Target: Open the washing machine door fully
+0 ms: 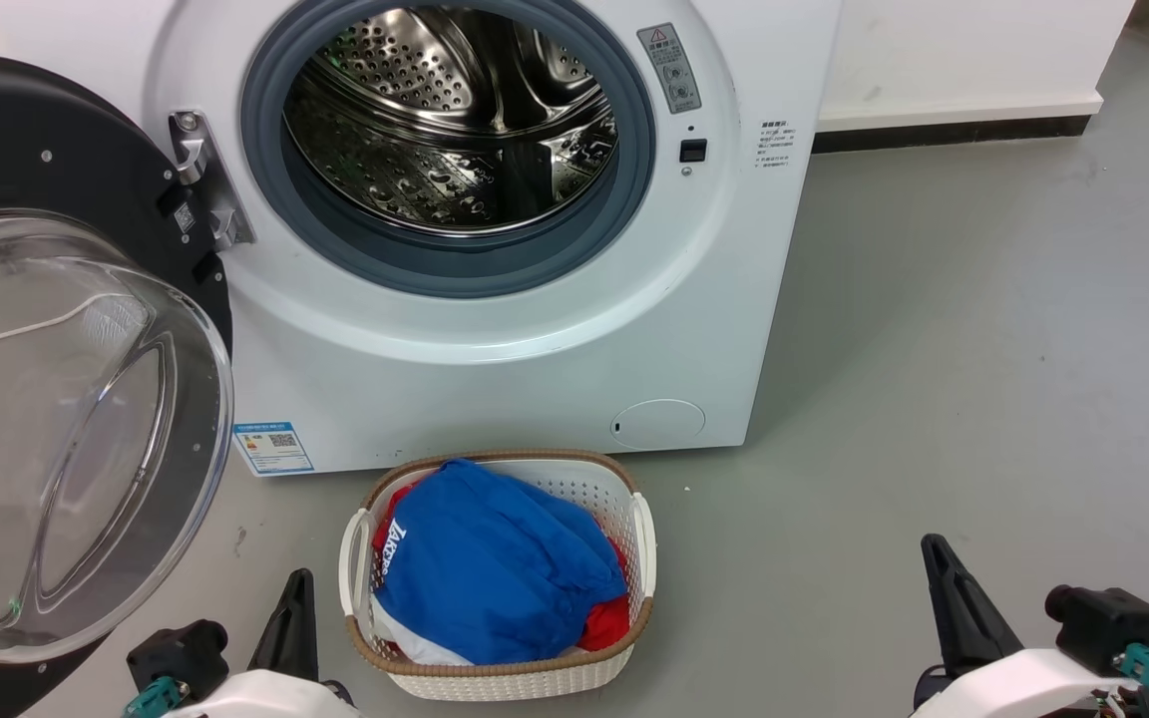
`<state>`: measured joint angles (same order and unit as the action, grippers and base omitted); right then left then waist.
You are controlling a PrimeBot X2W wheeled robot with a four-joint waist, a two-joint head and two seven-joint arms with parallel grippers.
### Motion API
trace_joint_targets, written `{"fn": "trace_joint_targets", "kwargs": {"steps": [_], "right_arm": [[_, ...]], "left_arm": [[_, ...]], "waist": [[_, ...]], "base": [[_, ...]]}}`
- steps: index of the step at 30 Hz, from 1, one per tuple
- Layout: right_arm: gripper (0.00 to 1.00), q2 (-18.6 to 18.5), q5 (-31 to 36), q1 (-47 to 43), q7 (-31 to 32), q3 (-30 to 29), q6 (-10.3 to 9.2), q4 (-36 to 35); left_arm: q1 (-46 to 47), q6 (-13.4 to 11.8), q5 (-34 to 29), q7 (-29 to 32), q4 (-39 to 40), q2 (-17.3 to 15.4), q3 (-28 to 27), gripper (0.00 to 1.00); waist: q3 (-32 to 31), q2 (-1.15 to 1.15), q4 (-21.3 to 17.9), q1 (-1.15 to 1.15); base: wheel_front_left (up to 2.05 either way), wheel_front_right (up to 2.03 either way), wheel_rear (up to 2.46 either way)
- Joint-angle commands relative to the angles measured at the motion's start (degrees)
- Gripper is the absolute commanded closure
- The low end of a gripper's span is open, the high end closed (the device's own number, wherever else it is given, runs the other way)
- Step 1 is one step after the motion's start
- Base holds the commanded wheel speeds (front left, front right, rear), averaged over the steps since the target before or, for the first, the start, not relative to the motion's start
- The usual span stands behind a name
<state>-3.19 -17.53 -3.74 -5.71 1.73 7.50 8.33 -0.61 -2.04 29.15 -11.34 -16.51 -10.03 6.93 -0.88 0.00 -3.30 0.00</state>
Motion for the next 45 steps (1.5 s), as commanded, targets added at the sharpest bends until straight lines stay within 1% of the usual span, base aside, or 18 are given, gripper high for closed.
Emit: {"fn": "trace_joint_targets", "kwargs": {"steps": [1,6,7,14,15,16,34,45], "right_arm": [[1.00,-0.4,-2.8,1.9,0.2,-0.2,0.00,-0.6],[1.00,-0.7,-8.4,2.6,0.8,-0.4,0.00,-0.1],[1.00,-0.8,-11.5,2.9,1.1,-0.5,0.00,0.1],[1.00,-1.0,-18.4,3.7,1.9,-0.9,0.00,0.7],[1.00,-1.1,-21.2,3.9,2.2,-1.0,0.00,0.9],[1.00,-1.1,-22.1,4.1,2.4,-1.1,0.00,1.0],[1.00,-1.4,-36.7,5.8,4.3,-2.2,0.00,2.1],[1.00,-1.5,-43.7,6.5,5.3,-2.8,0.00,2.7]], "left_arm": [[1.8,0.4,2.1,0.5,1.0,0.1,-0.7,1.00],[2.2,1.1,6.6,1.7,1.2,0.6,-1.6,1.00],[2.4,1.5,9.1,2.4,1.3,0.9,-2.1,1.00],[2.9,2.3,14.7,4.0,1.5,1.5,-3.3,1.00],[3.1,2.6,16.9,4.6,1.5,1.8,-3.8,1.00],[3.2,2.8,17.7,4.8,1.6,1.9,-3.9,1.00],[4.3,4.6,29.7,8.3,1.8,3.2,-6.5,1.00],[4.9,5.5,35.5,10.0,2.0,4.0,-7.7,1.00]], "waist": [[0.0,0.00,0.0,0.00],[0.1,0.00,0.2,0.00],[0.1,0.00,0.3,0.00],[0.2,0.00,0.5,0.00],[0.2,0.00,0.6,0.00],[0.2,0.00,0.6,0.00],[0.4,0.00,1.1,0.00],[0.4,0.00,1.4,0.00]], "base": [[0.00,0.00,0.00],[0.00,0.00,0.00],[0.00,0.00,0.00],[0.00,0.00,0.00],[0.00,0.00,0.00],[0.00,0.00,0.00],[0.00,0.00,0.00],[0.00,0.00,0.00]]}}
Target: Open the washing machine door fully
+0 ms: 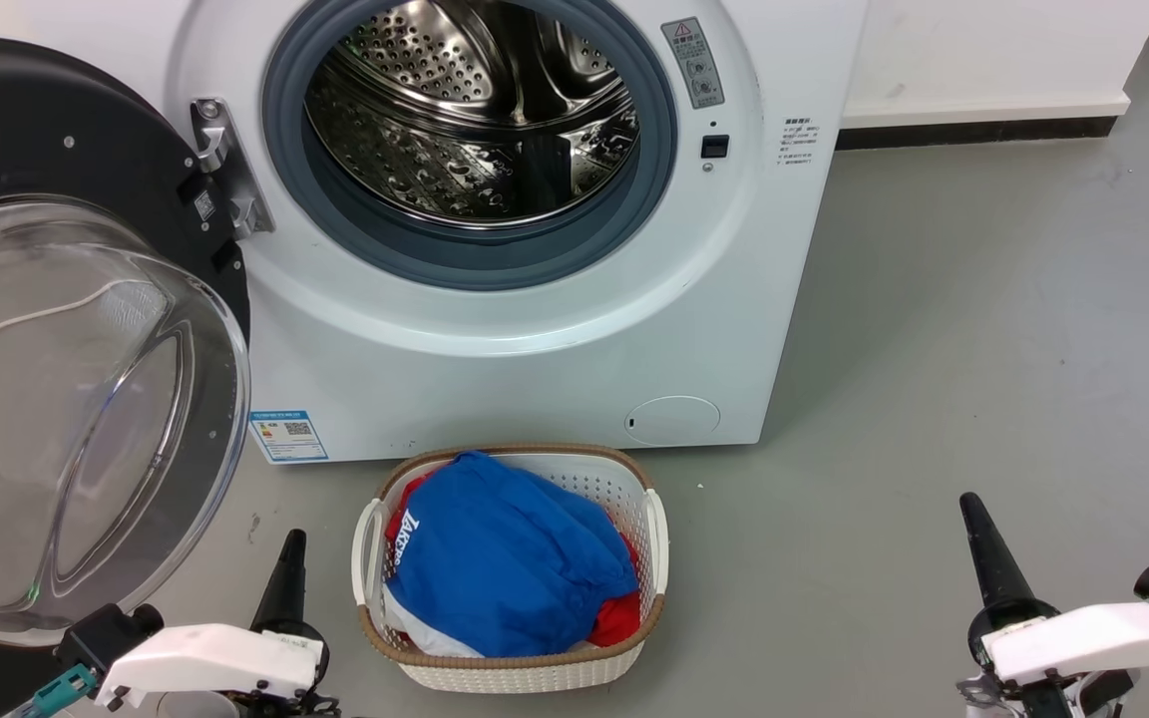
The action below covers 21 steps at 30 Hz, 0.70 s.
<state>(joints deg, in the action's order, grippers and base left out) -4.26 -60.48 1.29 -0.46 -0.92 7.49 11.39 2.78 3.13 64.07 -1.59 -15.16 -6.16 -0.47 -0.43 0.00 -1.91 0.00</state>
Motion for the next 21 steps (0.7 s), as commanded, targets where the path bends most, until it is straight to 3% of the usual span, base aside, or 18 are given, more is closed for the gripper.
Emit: {"fn": "trace_joint_targets", "kwargs": {"steps": [1,21], "right_arm": [[1.00,-0.4,-1.4,1.6,0.1,-0.2,0.01,-0.3],[1.00,-0.4,-13.2,2.9,2.0,-1.4,0.01,0.7]], "left_arm": [[1.5,0.4,1.1,0.4,0.7,0.2,-0.5,1.00],[2.4,2.0,11.1,3.3,0.9,1.3,-2.6,1.00]], "waist": [[0.0,0.00,0.0,0.00],[0.2,0.00,0.6,0.00]], "base": [[0.00,0.00,0.00],[0.00,0.00,0.00]]}}
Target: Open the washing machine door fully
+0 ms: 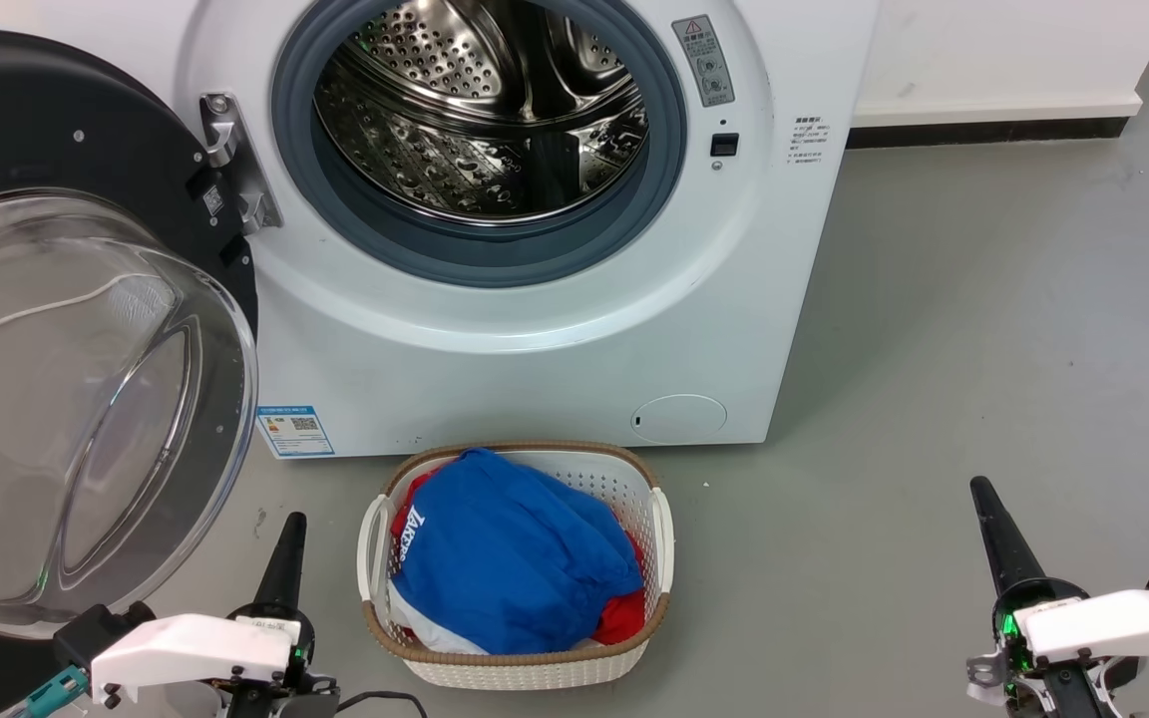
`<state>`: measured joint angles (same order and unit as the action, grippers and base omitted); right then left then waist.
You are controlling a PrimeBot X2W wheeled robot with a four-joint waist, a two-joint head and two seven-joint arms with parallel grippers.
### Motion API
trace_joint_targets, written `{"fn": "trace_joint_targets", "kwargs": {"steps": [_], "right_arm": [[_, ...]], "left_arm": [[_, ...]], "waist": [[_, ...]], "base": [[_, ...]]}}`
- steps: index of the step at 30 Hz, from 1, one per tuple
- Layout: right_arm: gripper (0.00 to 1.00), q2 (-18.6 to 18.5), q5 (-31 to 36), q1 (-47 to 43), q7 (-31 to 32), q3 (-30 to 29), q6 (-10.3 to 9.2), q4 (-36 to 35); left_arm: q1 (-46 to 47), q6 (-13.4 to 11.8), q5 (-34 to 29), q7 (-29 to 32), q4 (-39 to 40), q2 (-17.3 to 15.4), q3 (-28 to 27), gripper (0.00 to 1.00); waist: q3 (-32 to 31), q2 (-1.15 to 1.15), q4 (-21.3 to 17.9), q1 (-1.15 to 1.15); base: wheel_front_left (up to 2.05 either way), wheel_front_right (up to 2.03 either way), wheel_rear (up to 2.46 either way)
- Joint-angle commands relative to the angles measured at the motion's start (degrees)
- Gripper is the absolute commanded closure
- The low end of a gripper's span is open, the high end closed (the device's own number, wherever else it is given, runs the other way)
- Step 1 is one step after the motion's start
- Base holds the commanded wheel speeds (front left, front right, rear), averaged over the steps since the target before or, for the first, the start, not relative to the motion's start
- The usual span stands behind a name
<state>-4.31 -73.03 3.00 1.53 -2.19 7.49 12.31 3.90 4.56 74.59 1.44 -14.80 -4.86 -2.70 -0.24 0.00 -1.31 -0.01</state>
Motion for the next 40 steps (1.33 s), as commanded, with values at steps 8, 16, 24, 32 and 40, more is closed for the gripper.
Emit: {"fn": "trace_joint_targets", "kwargs": {"steps": [8,16,24,32,40], "right_arm": [[1.00,-0.2,-4.9,1.6,0.8,-0.6,0.00,0.2],[1.00,-0.2,-8.8,2.2,1.4,-1.1,0.00,0.5],[1.00,-0.1,-12.4,2.5,2.1,-1.6,0.00,0.9],[1.00,0.0,-15.8,2.9,2.7,-2.0,0.00,1.2],[1.00,0.1,-19.0,3.3,3.4,-2.4,0.00,1.5]], "left_arm": [[1.7,1.1,4.1,1.3,0.6,0.5,-1.1,1.00],[1.8,1.6,7.4,2.3,0.7,0.9,-1.8,1.00],[2.1,2.0,10.5,3.1,0.7,1.2,-2.5,1.00],[2.4,2.5,13.4,4.0,0.7,1.5,-3.0,1.00],[2.4,2.9,16.2,4.8,0.8,1.9,-3.7,1.00]], "waist": [[0.1,0.00,0.2,0.01],[0.1,0.00,0.5,0.01],[0.2,0.00,0.7,0.01],[0.3,0.00,0.9,0.01],[0.4,0.00,1.1,0.01]], "base": [[0.00,0.00,0.00],[0.00,0.00,0.00],[0.00,0.00,0.00],[0.00,0.00,0.00],[0.00,0.00,0.00]]}}
